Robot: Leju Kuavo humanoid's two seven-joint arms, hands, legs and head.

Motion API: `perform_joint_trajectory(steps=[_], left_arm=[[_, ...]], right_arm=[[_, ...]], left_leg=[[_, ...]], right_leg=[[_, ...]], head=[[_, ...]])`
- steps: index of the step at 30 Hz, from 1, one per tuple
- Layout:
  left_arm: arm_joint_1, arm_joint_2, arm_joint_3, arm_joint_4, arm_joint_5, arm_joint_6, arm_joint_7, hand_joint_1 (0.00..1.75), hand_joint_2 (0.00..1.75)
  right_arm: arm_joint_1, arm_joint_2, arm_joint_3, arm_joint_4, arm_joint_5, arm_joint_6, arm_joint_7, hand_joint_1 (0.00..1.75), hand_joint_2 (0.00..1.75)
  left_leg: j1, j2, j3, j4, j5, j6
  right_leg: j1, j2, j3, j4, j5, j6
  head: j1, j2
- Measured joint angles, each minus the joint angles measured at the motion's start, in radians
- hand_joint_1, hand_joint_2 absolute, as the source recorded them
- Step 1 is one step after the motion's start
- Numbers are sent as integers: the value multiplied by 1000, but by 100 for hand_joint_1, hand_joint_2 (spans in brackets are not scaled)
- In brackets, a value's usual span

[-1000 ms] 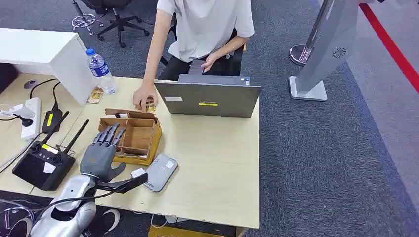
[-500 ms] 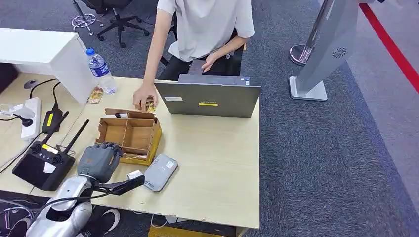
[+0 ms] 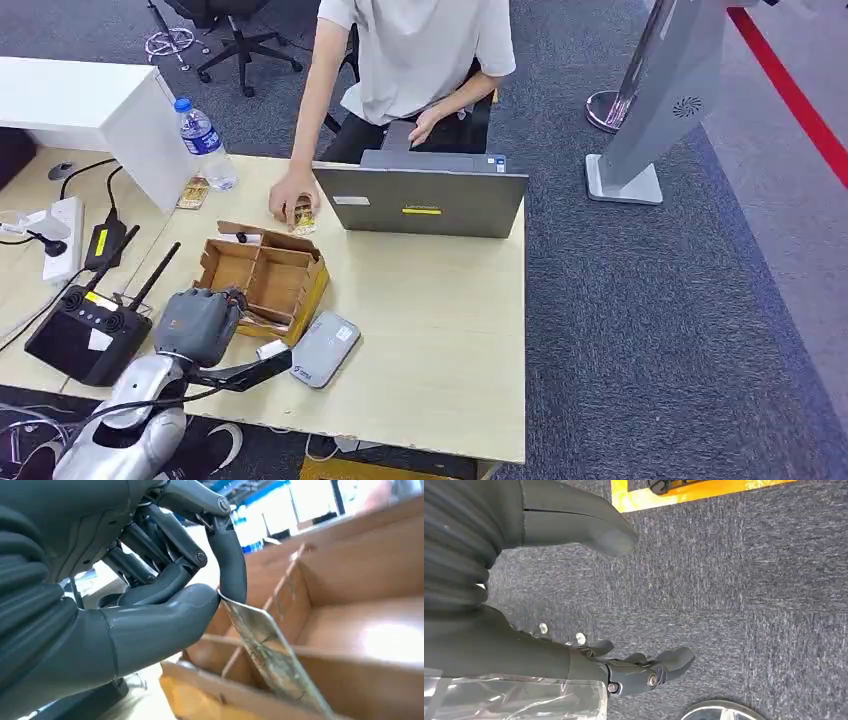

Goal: Pass the card to the sensor for recognition and then transmit it.

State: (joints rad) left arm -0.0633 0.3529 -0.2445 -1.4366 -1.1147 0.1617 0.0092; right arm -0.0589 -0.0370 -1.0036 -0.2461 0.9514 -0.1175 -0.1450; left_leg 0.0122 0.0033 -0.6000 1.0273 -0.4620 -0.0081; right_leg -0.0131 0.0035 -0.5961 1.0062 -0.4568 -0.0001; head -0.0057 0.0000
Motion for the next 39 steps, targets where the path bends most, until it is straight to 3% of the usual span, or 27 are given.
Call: perform_joint_trajectory(steps=[16, 19, 22, 26, 31, 35, 38, 39], left_arm=[[76, -27, 44, -273, -26, 214, -74, 175, 175], [52, -36, 46, -299, -3, 251, -87, 175, 175], [-41, -51, 48, -295, 10, 279, -88, 175, 175], [-270, -76, 53, -176, -37, 345, -88, 175, 175], [-574, -108, 59, 129, -119, 448, -85, 175, 175], [-741, -131, 60, 348, -150, 461, -71, 175, 175], [-810, -151, 60, 464, -150, 461, -71, 175, 175], [-825, -158, 60, 492, -150, 462, -71, 0, 175]], right_arm=[[0, 1, -36, 0, 20, -2, -9, 0, 175], [-1, 1, -36, 0, 39, -2, -11, 0, 175], [-7, 1, -36, 0, 71, 3, -12, 0, 175], [-39, 2, -24, 0, 124, 10, 14, 0, 175], [-87, 8, 12, 0, 164, 16, 52, 0, 175], [-107, 14, 36, 0, 178, 18, 66, 0, 175], [-115, 18, 49, 0, 178, 18, 71, 0, 175], [-116, 19, 51, 0, 178, 18, 71, 0, 175]], left_leg=[[0, 0, 0, 0, 0, 0], [0, -1, 0, 0, 0, 0], [0, -3, 0, 0, 2, 1], [0, -5, -2, 0, 7, 1], [0, -4, -3, 0, 11, 0], [0, -4, -3, 1, 12, 1], [0, -4, -3, 1, 12, 1], [0, -4, -3, 1, 12, 1]], right_leg=[[0, 0, 0, 0, 0, 0], [0, -1, 0, 0, 0, 0], [0, -4, 0, 0, 1, 0], [0, -6, -1, 0, 5, 0], [0, -5, -2, 0, 10, 0], [0, -4, -3, 0, 11, 0], [0, -4, -2, 0, 11, 0], [0, -4, -2, 0, 11, 0]], head=[[0, 0], [0, 0], [0, 0], [0, 0], [0, 0], [0, 0], [0, 0], [0, 0]])
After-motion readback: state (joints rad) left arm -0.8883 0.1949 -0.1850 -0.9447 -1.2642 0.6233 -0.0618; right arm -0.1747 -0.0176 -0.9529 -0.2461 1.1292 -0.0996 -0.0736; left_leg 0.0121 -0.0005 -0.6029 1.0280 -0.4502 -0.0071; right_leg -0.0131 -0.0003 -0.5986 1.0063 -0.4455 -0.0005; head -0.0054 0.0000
